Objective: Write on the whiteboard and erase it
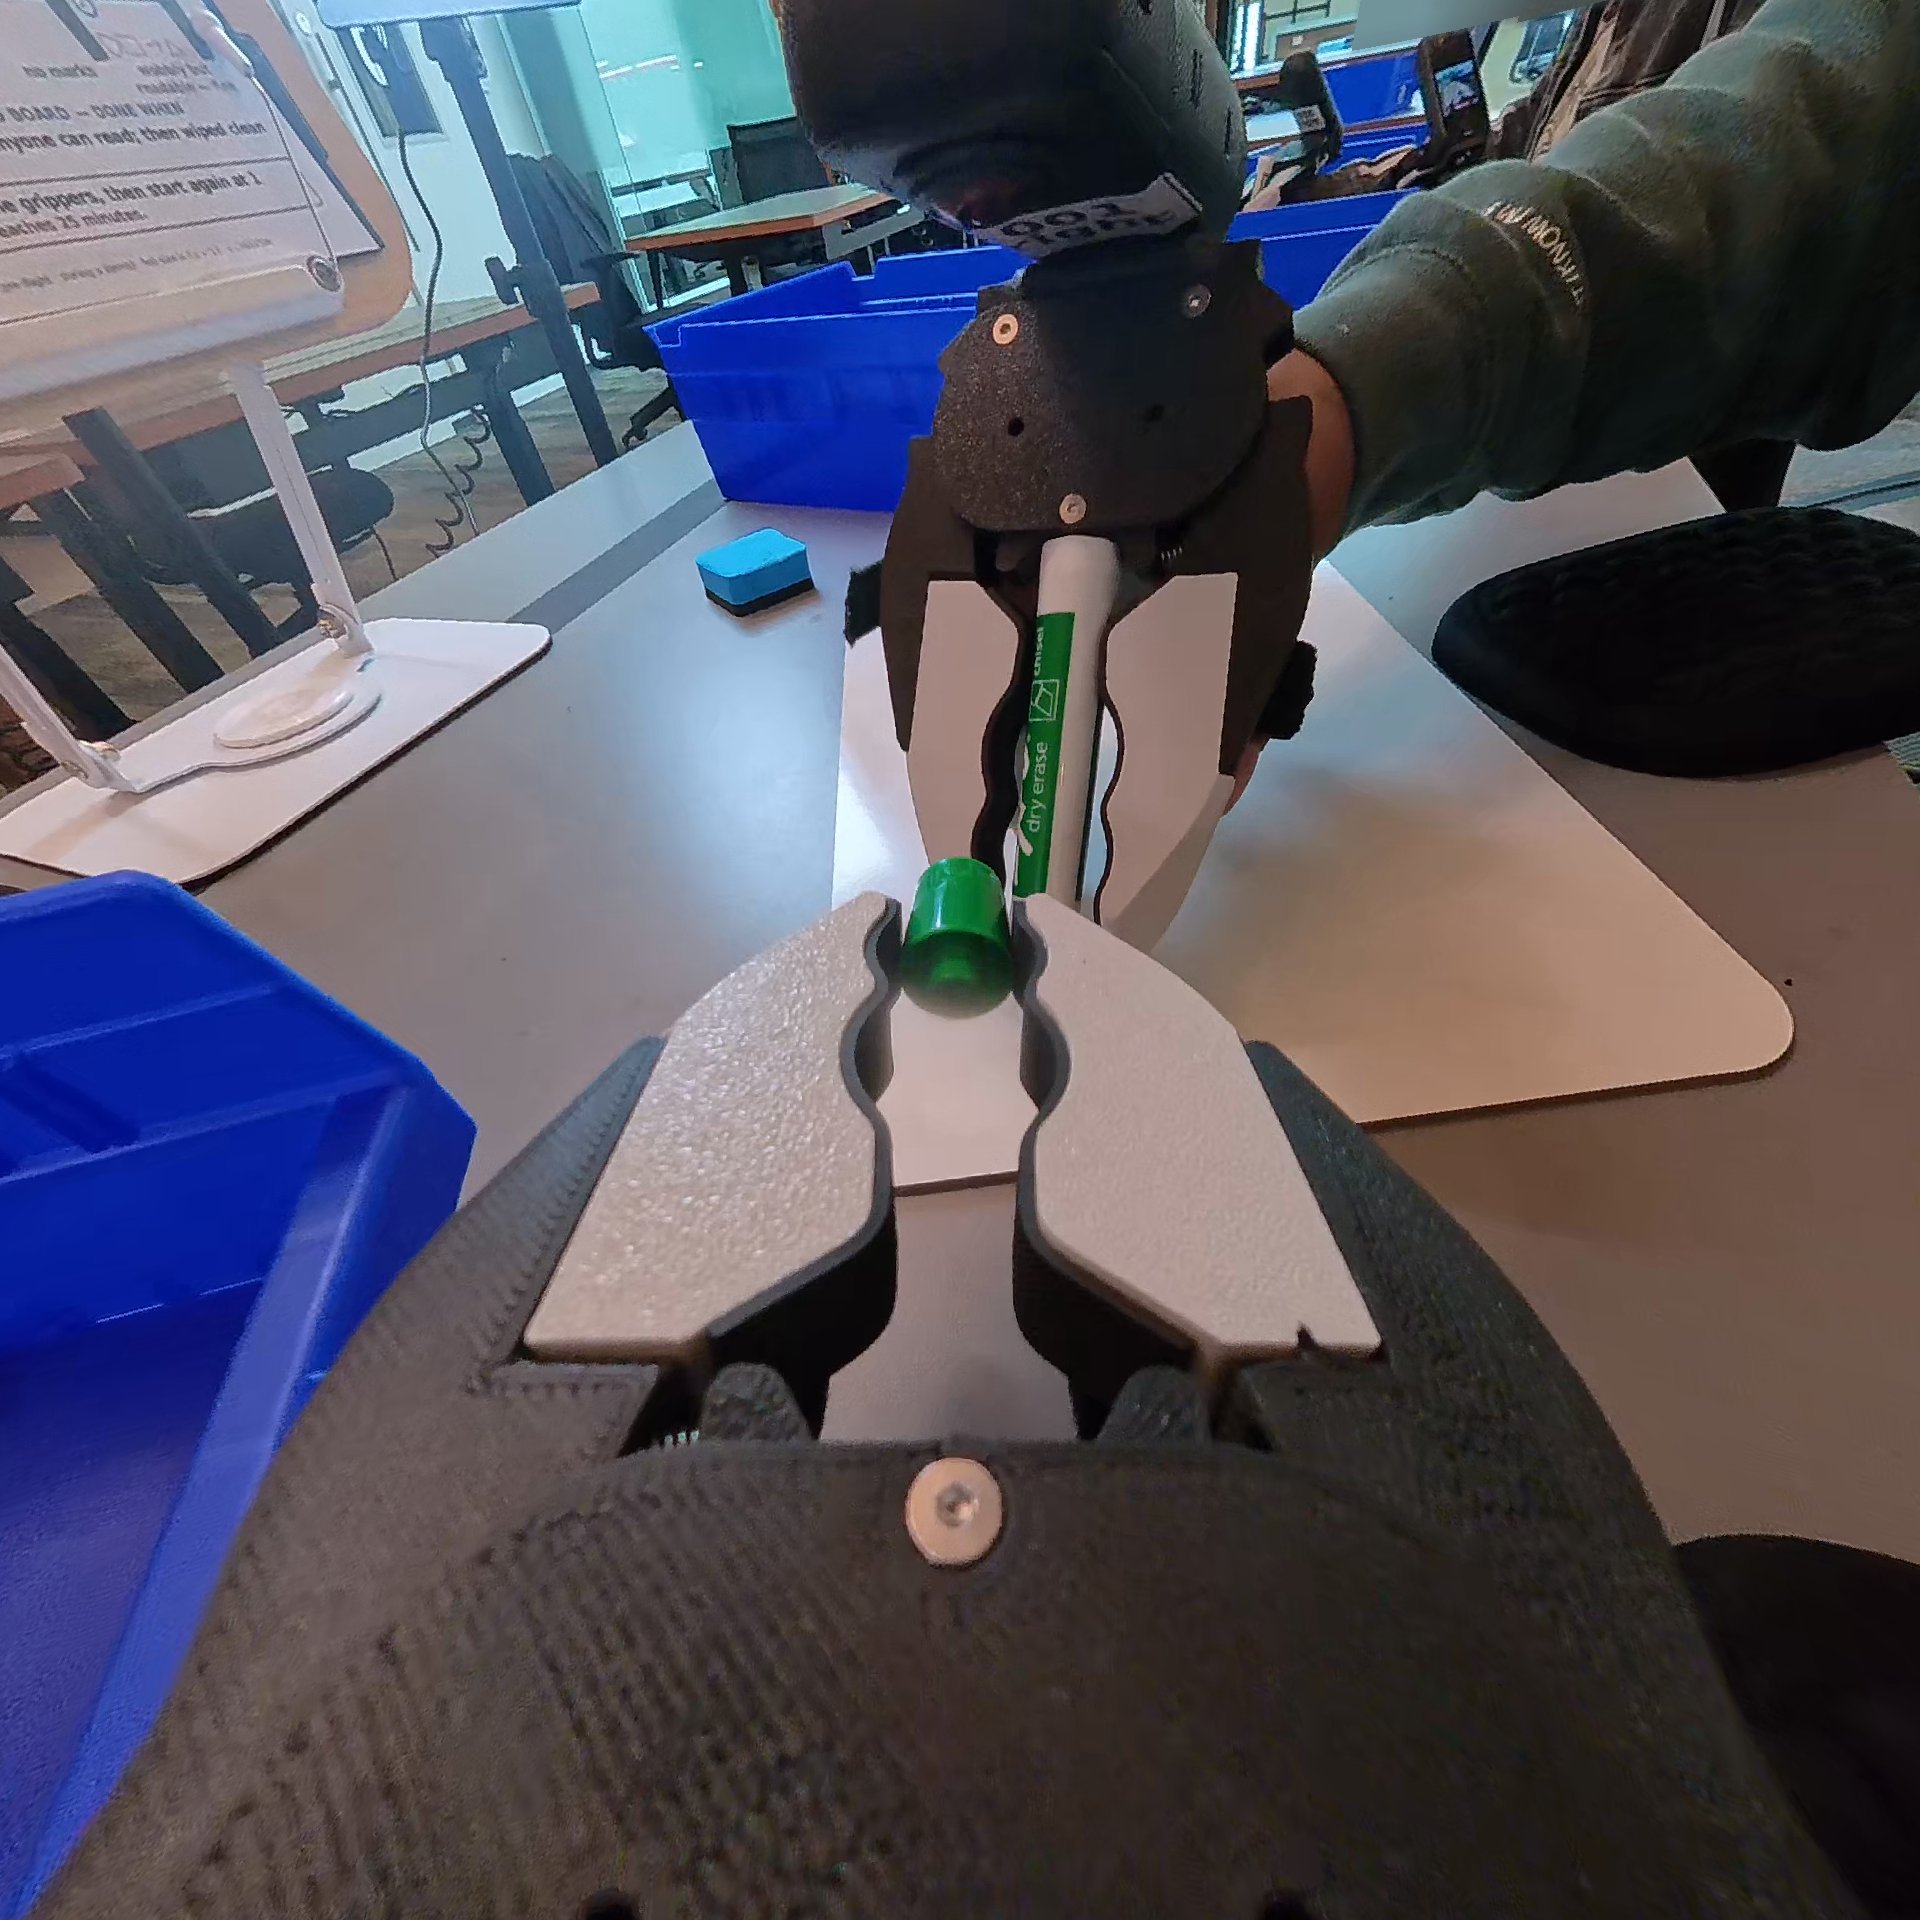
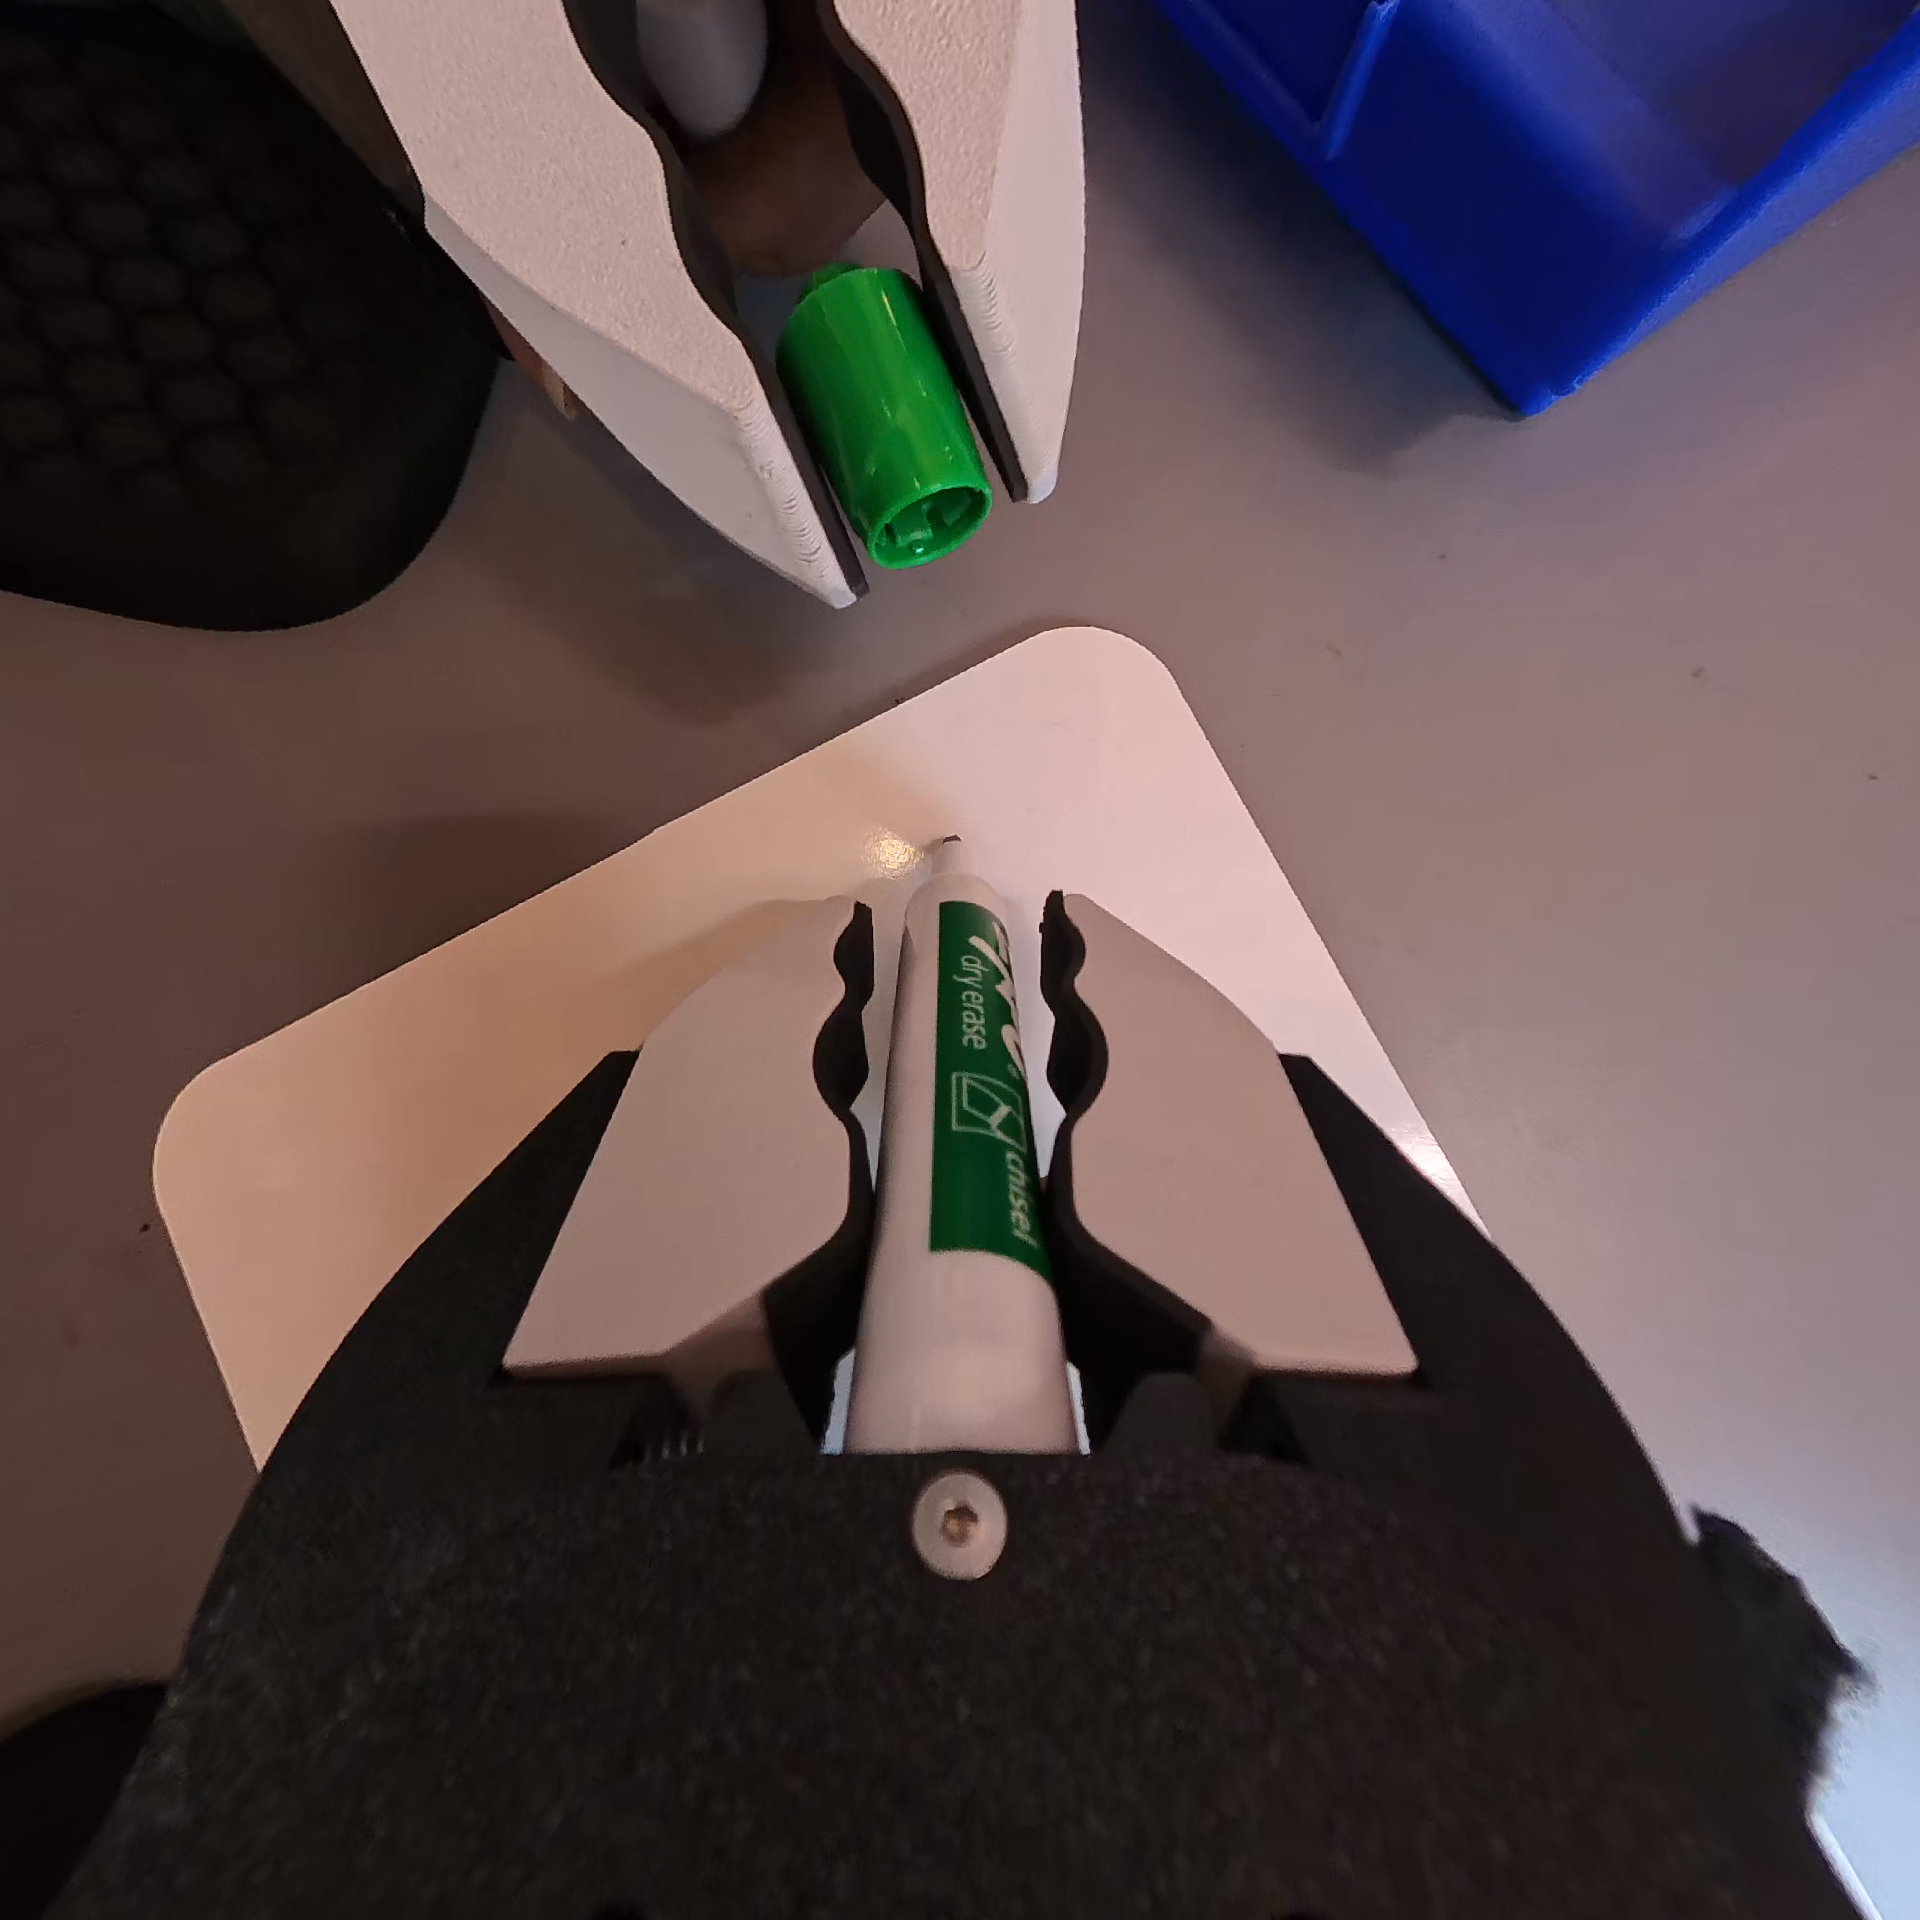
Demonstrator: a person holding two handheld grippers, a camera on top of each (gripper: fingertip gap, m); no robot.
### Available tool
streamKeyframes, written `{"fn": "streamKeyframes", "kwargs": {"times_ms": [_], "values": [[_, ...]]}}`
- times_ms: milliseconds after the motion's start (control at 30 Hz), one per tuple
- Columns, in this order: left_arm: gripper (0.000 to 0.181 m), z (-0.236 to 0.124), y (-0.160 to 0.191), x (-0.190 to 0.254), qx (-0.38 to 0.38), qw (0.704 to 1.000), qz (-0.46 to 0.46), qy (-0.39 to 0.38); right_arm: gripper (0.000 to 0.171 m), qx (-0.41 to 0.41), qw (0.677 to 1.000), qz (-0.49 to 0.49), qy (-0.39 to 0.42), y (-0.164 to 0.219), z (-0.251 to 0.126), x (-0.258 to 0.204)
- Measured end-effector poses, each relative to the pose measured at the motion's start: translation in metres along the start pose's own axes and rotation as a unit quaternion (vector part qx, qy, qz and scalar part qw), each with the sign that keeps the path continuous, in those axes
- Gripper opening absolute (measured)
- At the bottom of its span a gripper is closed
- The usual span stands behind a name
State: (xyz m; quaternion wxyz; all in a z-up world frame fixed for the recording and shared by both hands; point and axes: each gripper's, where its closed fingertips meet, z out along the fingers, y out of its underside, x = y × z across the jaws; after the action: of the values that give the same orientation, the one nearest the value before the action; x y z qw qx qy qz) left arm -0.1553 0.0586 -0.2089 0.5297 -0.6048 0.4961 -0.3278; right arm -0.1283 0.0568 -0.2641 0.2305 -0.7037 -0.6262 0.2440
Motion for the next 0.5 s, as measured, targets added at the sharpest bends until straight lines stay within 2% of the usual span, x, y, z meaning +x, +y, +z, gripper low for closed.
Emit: {"fn": "streamKeyframes", "kwargs": {"times_ms": [500], "values": [[0.02,0.001,0.002,0.0,-0.003,1.0,-0.001,0.002,0.032,-0.023,1.0,0.0,-0.011,0.011,-0.006,-0.02]]}}
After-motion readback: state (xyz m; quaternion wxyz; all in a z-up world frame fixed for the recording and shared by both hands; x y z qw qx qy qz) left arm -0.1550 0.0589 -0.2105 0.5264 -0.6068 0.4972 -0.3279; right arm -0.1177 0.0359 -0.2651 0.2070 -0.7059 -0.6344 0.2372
